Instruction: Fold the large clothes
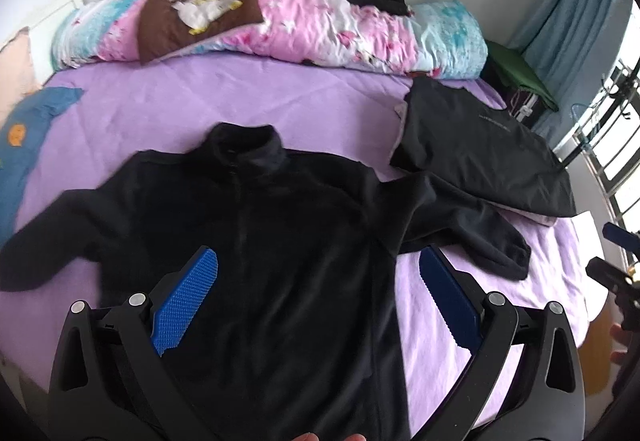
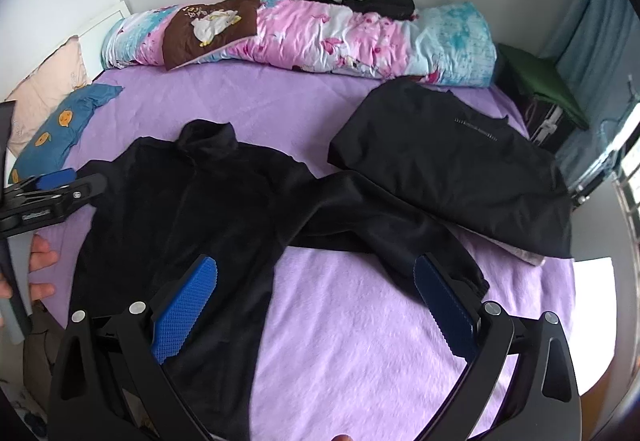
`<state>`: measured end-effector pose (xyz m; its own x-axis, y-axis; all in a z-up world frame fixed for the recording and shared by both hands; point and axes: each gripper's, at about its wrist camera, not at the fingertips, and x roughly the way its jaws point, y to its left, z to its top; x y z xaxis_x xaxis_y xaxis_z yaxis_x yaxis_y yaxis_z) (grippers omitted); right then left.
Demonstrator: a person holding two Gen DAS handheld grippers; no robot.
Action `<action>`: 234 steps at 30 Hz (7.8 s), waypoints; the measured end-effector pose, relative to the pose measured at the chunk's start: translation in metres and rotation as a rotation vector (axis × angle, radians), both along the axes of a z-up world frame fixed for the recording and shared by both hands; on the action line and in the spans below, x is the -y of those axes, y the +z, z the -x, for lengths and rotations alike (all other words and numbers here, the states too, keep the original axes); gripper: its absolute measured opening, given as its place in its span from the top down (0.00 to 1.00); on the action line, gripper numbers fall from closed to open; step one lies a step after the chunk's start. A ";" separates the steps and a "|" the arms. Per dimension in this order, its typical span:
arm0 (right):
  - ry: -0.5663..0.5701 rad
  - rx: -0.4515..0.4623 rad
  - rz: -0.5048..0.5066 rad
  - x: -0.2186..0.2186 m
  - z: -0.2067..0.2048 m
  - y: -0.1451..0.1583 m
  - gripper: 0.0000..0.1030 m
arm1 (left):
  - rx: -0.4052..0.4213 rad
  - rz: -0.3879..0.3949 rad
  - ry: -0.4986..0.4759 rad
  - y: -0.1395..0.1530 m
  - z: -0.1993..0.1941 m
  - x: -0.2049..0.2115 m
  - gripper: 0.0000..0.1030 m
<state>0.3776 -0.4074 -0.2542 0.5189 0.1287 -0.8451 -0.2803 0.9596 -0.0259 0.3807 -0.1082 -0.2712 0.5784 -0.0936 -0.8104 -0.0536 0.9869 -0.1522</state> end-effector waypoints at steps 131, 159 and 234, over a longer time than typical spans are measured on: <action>0.121 -0.112 0.241 -0.028 -0.118 -0.125 0.30 | -0.187 0.090 -0.040 -0.253 -0.042 0.005 0.05; 0.267 -0.217 0.371 -0.076 -0.145 -0.216 0.93 | -0.137 0.051 -0.096 -0.261 -0.107 0.068 0.06; 0.690 -0.228 -0.108 -0.364 0.012 -0.244 0.94 | -0.032 0.465 0.353 -0.213 0.058 -0.286 0.06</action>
